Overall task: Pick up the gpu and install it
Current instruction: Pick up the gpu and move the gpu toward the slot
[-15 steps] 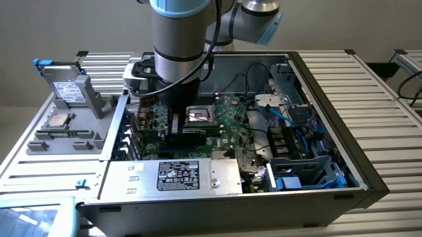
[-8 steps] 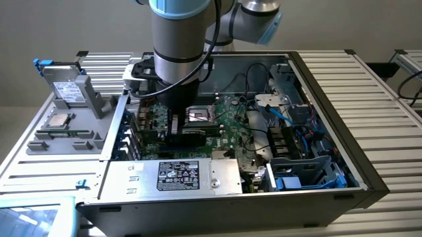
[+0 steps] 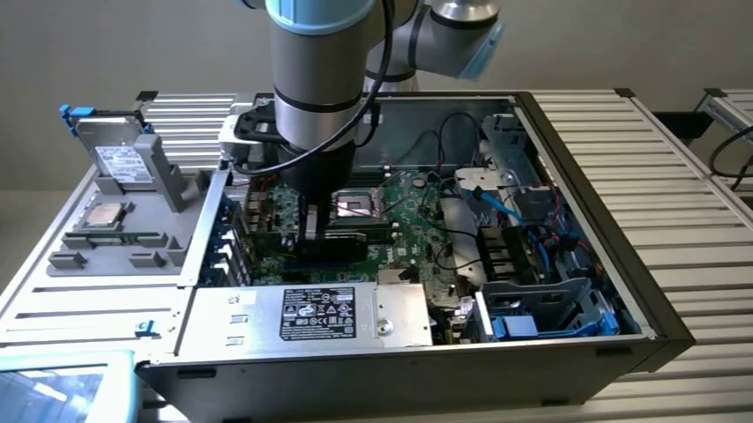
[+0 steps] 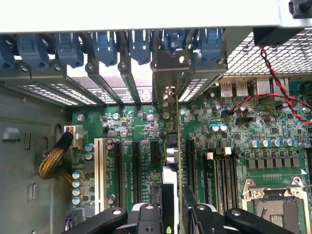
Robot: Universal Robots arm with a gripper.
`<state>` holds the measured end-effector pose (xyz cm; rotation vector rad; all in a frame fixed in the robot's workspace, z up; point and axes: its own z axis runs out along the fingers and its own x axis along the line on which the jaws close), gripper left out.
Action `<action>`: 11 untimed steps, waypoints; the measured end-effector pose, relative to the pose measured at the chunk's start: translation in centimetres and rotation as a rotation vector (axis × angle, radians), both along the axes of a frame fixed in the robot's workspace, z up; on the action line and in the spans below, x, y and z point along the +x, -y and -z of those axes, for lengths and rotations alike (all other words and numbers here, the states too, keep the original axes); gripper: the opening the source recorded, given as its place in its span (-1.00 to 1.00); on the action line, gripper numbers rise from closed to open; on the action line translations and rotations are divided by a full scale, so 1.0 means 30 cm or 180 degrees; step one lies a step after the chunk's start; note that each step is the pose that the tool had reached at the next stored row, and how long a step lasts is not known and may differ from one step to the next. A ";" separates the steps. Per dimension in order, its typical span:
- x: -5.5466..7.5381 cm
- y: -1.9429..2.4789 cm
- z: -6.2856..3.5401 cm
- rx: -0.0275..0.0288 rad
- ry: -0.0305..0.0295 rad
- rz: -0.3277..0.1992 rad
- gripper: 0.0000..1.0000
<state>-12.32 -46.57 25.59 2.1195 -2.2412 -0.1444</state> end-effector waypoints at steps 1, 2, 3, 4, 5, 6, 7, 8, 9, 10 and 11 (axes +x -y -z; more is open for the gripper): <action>0.000 0.000 -0.003 0.0001 0.0000 0.0000 -0.44; 0.000 0.000 -0.006 0.0001 0.0000 0.0000 -0.44; 0.000 0.000 -0.008 0.0000 0.0000 0.0000 -0.44; 0.000 0.000 -0.008 0.0000 0.0000 0.0000 -0.44; 0.000 0.000 -0.008 0.0000 0.0000 0.0000 -0.44; 0.000 0.000 -0.008 0.0000 0.0000 0.0000 -0.44; 0.000 0.000 -0.008 0.0000 0.0000 0.0000 -0.44; 0.000 0.001 -0.007 -0.0001 0.0000 0.0000 -0.44; 0.000 0.002 -0.005 0.0000 -0.0001 0.0001 -0.44; 0.000 0.002 -0.004 0.0000 -0.0002 0.0002 -0.44; 0.000 0.002 -0.003 -0.0001 -0.0003 0.0002 -0.44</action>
